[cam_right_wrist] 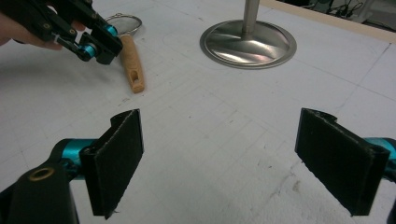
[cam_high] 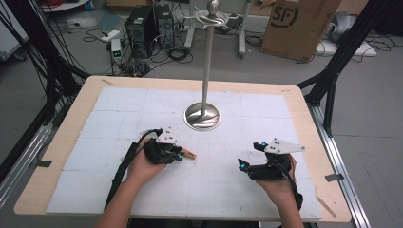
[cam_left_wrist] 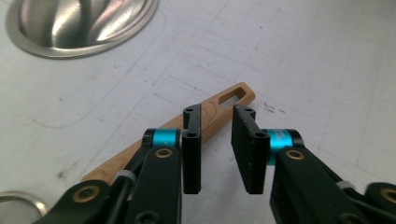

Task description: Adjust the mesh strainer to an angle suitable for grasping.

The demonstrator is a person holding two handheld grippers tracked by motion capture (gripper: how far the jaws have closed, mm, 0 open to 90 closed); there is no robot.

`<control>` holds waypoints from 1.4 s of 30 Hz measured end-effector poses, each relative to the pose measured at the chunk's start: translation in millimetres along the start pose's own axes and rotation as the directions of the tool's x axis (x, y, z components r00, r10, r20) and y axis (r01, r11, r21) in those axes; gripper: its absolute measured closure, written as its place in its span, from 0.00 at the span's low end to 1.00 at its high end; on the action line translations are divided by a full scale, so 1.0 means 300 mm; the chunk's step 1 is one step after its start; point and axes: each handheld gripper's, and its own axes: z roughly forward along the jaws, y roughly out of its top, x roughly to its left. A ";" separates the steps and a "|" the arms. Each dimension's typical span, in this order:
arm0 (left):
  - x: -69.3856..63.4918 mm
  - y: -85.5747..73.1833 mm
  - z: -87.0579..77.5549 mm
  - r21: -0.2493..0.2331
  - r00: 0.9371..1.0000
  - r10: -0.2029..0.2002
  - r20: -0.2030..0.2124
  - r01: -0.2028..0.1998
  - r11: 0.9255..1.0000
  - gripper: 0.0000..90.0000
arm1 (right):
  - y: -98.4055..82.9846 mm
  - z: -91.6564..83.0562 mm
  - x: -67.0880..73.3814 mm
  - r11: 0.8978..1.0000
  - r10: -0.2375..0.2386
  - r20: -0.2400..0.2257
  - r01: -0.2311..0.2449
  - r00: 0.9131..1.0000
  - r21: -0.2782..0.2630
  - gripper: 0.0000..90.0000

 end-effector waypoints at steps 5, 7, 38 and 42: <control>0.028 -0.007 -0.043 -0.005 1.000 -0.014 -0.016 0.013 1.000 0.72 | 0.001 0.003 0.003 1.000 0.003 -0.002 -0.003 1.000 0.004 0.16; 0.036 -0.009 -0.056 -0.006 0.999 -0.023 -0.026 0.022 1.000 0.68 | 0.002 0.004 0.003 1.000 -0.007 -0.003 0.007 1.000 0.002 0.16; 0.064 -0.028 -0.132 -0.049 0.994 -0.052 -0.096 0.047 0.998 0.41 | 0.005 -0.001 0.004 1.000 -0.005 0.000 0.005 1.000 -0.007 0.16; 0.068 -0.029 -0.138 -0.044 0.993 -0.051 -0.104 0.046 0.998 0.41 | 0.006 0.002 0.004 1.000 -0.004 -0.001 0.004 1.000 -0.006 0.16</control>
